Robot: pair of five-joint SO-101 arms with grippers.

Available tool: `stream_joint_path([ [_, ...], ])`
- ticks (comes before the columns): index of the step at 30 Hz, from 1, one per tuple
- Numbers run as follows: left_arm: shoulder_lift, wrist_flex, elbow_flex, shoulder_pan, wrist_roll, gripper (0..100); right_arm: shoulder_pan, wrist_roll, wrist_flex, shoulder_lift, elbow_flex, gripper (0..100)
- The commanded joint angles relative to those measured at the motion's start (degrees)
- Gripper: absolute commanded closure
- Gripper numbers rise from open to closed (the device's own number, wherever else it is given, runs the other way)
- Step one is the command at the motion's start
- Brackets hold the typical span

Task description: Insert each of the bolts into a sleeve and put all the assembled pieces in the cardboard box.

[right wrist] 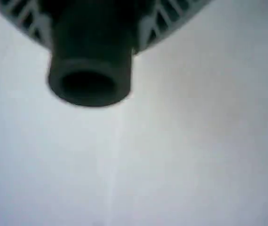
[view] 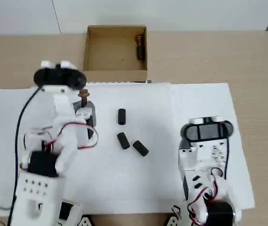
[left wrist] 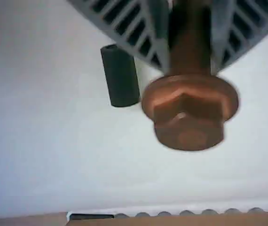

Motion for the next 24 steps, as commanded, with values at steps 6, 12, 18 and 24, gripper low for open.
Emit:
stream_joint_path([
  [6, -15.03, -12.48, 13.85, 0.18, -0.09, 100, -9.54, 1.14, -11.47, -0.66, 5.36, 99.6],
  [12, -28.22, -17.85, 23.78, 0.09, 0.0, 100, -18.77, 2.73, -18.77, -0.66, 10.02, 99.6],
  [18, -46.51, -20.13, 34.77, 0.62, 4.31, 100, -26.95, 2.73, -26.15, -0.66, 14.68, 99.6],
  [24, -46.77, -20.22, 36.09, 3.52, 15.82, 100, -32.75, 2.73, -30.55, -0.66, 17.58, 99.6],
])
